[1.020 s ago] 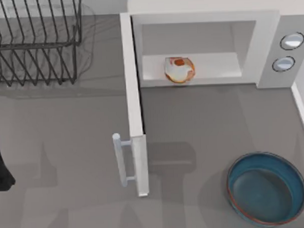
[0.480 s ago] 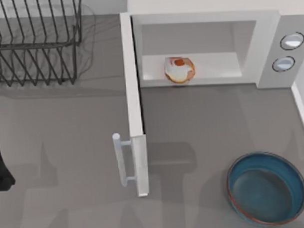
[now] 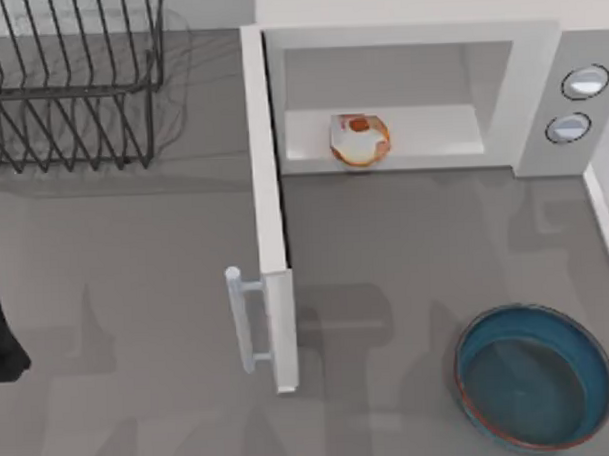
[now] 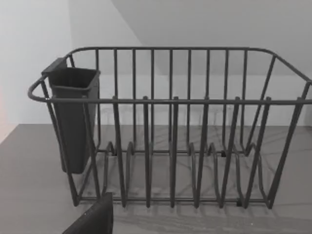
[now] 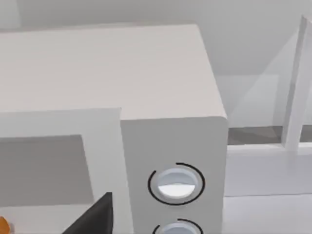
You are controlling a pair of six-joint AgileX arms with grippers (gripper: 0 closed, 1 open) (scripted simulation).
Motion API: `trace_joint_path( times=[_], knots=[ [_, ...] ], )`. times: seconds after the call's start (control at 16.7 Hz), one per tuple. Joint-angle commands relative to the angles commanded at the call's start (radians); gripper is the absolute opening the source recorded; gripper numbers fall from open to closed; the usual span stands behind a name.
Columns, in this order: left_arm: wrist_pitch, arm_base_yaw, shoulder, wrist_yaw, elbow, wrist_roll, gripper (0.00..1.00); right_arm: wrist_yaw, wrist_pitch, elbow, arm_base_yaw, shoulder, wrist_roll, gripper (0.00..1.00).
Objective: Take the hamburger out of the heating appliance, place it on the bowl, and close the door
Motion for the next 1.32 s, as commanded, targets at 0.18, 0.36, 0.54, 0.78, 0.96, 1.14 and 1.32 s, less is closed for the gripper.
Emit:
trace_joint_path(
  times=[0.18,0.36,0.54,0.78,0.96,1.14,1.32],
  knots=[
    [0.000,0.000,0.000,0.000,0.000,0.000,1.00,0.081,0.104,0.156,0.083,0.315,0.036,1.00],
    [0.000,0.000,0.000,0.000,0.000,0.000,1.00,0.163,0.209,0.313,0.167,0.634,0.071,1.00],
    [0.000,0.000,0.000,0.000,0.000,0.000,1.00,0.242,0.310,0.464,0.247,0.939,0.106,1.00],
    [0.000,0.000,0.000,0.000,0.000,0.000,1.00,0.333,0.427,0.639,0.341,1.293,0.146,1.00],
    [0.000,0.000,0.000,0.000,0.000,0.000,1.00,0.386,0.495,0.739,0.394,1.497,0.169,1.00],
    [0.000,0.000,0.000,0.000,0.000,0.000,1.00,0.419,0.537,0.803,0.428,1.626,0.183,1.00],
    [0.000,0.000,0.000,0.000,0.000,0.000,1.00,0.429,0.550,0.822,0.439,1.665,0.188,1.00]
  ],
)
